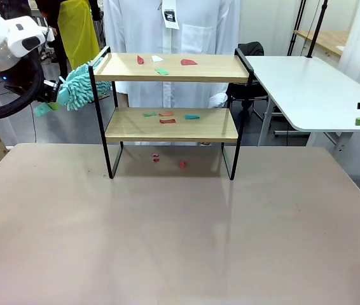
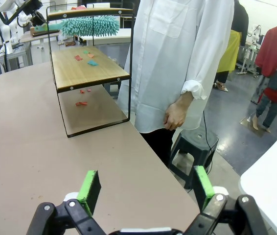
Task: Clean the shelf.
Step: Clean the specific section of the Shelf indicated by the human with the Duster.
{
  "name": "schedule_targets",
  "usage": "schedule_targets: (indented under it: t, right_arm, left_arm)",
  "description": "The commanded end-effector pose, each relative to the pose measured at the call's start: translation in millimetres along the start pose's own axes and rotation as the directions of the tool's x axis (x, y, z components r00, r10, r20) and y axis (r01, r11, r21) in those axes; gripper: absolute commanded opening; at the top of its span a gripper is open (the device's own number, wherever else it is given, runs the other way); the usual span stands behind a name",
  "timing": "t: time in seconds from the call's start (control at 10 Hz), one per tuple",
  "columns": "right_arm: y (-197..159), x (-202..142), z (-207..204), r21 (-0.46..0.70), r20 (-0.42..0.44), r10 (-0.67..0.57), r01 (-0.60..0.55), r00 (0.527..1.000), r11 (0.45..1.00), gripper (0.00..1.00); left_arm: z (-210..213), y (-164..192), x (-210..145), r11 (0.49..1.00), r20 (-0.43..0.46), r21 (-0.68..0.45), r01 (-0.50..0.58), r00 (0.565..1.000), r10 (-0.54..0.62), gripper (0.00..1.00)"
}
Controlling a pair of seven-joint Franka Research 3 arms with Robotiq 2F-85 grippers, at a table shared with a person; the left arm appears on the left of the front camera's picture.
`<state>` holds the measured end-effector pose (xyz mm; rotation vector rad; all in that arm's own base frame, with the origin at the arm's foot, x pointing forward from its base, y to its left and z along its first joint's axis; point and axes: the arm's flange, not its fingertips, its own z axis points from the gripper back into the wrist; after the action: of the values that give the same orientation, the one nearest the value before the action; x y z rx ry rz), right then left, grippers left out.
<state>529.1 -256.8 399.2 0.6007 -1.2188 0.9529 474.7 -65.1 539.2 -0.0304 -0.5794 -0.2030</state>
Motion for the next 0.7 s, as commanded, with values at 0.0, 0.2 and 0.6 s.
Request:
schedule_targets:
  t: [0.0,0.2,0.6]
  right_arm:
    - [1,8,-2,-0.013,-0.009,-0.014,0.014,1.0,1.0,1.0]
    - [1,8,-2,-0.013,-0.009,-0.014,0.014,1.0,1.0,1.0]
    - [1,8,-2,-0.013,-0.009,-0.014,0.014,1.0,1.0,1.0]
  left_arm:
    - [25,25,-7,0.994,-0.042,0.065,0.083,0.996,-0.08,0.13]
    - [60,48,-18,0.966,-0.122,0.111,0.232,0.968,-0.218,0.13]
    - [114,68,-45,0.756,-0.371,0.008,0.655,0.704,-0.606,0.13]
